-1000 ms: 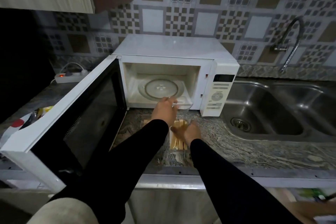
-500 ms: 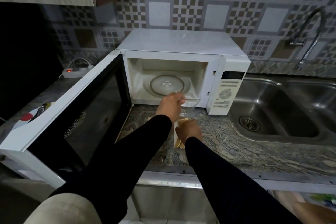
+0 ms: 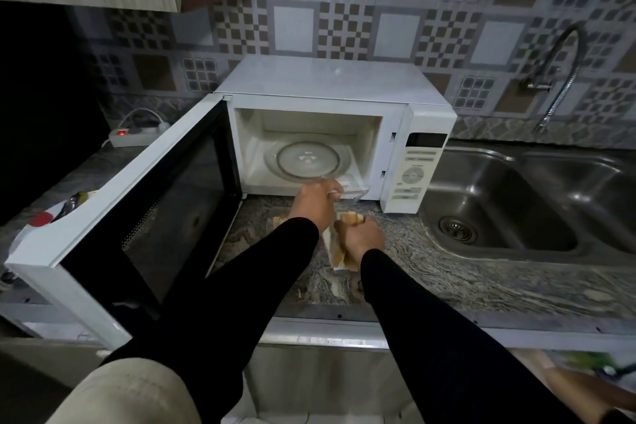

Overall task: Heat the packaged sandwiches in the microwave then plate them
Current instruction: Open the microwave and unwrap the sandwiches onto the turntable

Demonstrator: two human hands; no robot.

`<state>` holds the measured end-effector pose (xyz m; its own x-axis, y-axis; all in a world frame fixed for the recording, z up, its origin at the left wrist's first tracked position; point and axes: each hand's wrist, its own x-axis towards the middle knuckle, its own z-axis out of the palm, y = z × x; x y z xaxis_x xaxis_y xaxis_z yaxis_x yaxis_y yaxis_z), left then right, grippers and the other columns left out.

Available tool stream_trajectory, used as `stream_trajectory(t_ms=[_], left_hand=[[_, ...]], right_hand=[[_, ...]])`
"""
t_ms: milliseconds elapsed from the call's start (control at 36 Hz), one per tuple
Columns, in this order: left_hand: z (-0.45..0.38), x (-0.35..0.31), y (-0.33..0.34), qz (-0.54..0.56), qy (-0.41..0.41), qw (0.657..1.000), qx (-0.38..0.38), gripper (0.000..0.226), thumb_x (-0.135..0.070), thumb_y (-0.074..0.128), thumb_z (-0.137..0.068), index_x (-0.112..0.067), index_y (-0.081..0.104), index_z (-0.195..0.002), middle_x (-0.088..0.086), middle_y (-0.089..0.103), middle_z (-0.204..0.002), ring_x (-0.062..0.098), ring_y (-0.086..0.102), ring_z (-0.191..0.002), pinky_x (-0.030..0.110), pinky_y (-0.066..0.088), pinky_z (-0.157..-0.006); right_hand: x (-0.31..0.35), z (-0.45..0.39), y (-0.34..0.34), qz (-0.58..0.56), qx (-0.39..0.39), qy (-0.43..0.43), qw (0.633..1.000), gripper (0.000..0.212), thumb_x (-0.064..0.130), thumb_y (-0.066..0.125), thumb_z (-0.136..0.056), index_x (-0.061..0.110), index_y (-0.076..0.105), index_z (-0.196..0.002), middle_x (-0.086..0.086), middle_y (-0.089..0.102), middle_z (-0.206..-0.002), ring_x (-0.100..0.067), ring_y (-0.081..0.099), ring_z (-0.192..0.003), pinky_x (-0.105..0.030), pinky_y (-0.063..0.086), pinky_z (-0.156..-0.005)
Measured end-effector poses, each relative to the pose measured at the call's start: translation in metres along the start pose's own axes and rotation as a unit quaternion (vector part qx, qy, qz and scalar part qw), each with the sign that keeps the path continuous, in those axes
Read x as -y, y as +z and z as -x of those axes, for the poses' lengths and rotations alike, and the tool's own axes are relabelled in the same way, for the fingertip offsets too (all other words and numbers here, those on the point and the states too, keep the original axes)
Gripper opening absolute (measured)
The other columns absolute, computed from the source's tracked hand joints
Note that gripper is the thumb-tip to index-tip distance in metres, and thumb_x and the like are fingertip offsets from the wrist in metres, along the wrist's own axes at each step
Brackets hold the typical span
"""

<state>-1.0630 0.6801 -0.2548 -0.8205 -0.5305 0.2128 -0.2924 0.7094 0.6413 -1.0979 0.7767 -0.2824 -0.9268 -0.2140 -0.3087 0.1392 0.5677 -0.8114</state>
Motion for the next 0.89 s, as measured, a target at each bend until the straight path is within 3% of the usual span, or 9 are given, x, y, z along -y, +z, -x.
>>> stream_trajectory(t_ms=[111,222,333,417,556,750,889], left_hand=[[0.004,0.002,0.000,-0.007,0.000,1.000,0.003,0.024,-0.011,0.049,-0.097,-0.015,0.067,-0.113,0.011,0.064,-0.119,0.024,0.059,-0.108,0.022,0.043,-0.087],[0.010,0.003,-0.001,-0.020,0.007,1.000,0.010,0.028,-0.010,0.050,-0.096,-0.014,0.066,-0.118,0.010,0.063,-0.124,0.023,0.057,-0.115,0.022,0.039,-0.095],[0.018,0.008,-0.004,-0.043,0.010,0.999,0.020,0.033,-0.007,0.047,-0.096,-0.014,0.063,-0.124,0.007,0.058,-0.132,0.022,0.052,-0.122,0.023,0.035,-0.103],[0.025,0.009,-0.005,-0.055,0.011,0.998,0.021,0.037,-0.002,0.046,-0.094,-0.014,0.064,-0.125,0.007,0.058,-0.132,0.023,0.053,-0.122,0.024,0.036,-0.105],[0.038,0.015,-0.004,-0.062,-0.001,0.998,0.020,0.037,-0.003,0.047,-0.095,-0.021,0.065,-0.122,0.003,0.058,-0.133,0.022,0.053,-0.122,0.029,0.041,-0.103],[0.057,0.022,0.000,-0.078,-0.001,0.995,0.059,0.039,-0.004,0.044,-0.095,-0.024,0.064,-0.121,0.001,0.049,-0.142,0.020,0.050,-0.126,0.028,0.039,-0.104],[0.068,0.027,0.000,-0.077,0.000,0.994,0.072,0.032,-0.026,0.058,-0.090,-0.023,0.065,-0.122,0.002,0.051,-0.139,0.019,0.051,-0.125,0.027,0.038,-0.104]], right_hand=[[-0.002,0.010,-0.008,-0.017,-0.016,-0.015,1.000,0.045,0.036,0.066,-0.083,0.012,0.056,-0.120,-0.010,0.062,-0.117,-0.030,0.058,-0.109,-0.027,0.041,-0.081],[-0.004,0.020,-0.015,-0.049,-0.017,-0.022,0.998,0.043,0.035,0.067,-0.080,0.013,0.058,-0.116,-0.007,0.065,-0.111,-0.024,0.056,-0.090,-0.025,0.039,-0.076],[-0.007,0.029,-0.023,-0.073,-0.024,-0.023,0.997,0.039,0.032,0.068,-0.081,0.014,0.059,-0.115,-0.005,0.063,-0.106,-0.020,0.052,-0.085,-0.024,0.040,-0.076],[-0.010,0.039,-0.030,-0.085,-0.027,-0.018,0.996,0.034,0.028,0.067,-0.082,0.015,0.057,-0.112,-0.004,0.062,-0.102,-0.017,0.052,-0.076,-0.019,0.039,-0.067],[-0.016,0.049,-0.040,-0.084,-0.066,0.003,0.994,0.048,0.032,0.066,-0.080,0.013,0.054,-0.123,-0.009,0.061,-0.118,-0.025,0.054,-0.096,-0.026,0.039,-0.079],[-0.024,0.060,-0.059,-0.096,-0.117,0.024,0.988,0.056,0.032,0.065,-0.082,0.008,0.048,-0.129,-0.012,0.058,-0.125,-0.029,0.057,-0.112,-0.028,0.041,-0.082],[-0.015,0.064,-0.074,-0.112,-0.147,0.002,0.983,0.047,0.031,0.064,-0.083,0.007,0.050,-0.121,-0.007,0.057,-0.104,-0.025,0.054,-0.087,-0.026,0.037,-0.073]])
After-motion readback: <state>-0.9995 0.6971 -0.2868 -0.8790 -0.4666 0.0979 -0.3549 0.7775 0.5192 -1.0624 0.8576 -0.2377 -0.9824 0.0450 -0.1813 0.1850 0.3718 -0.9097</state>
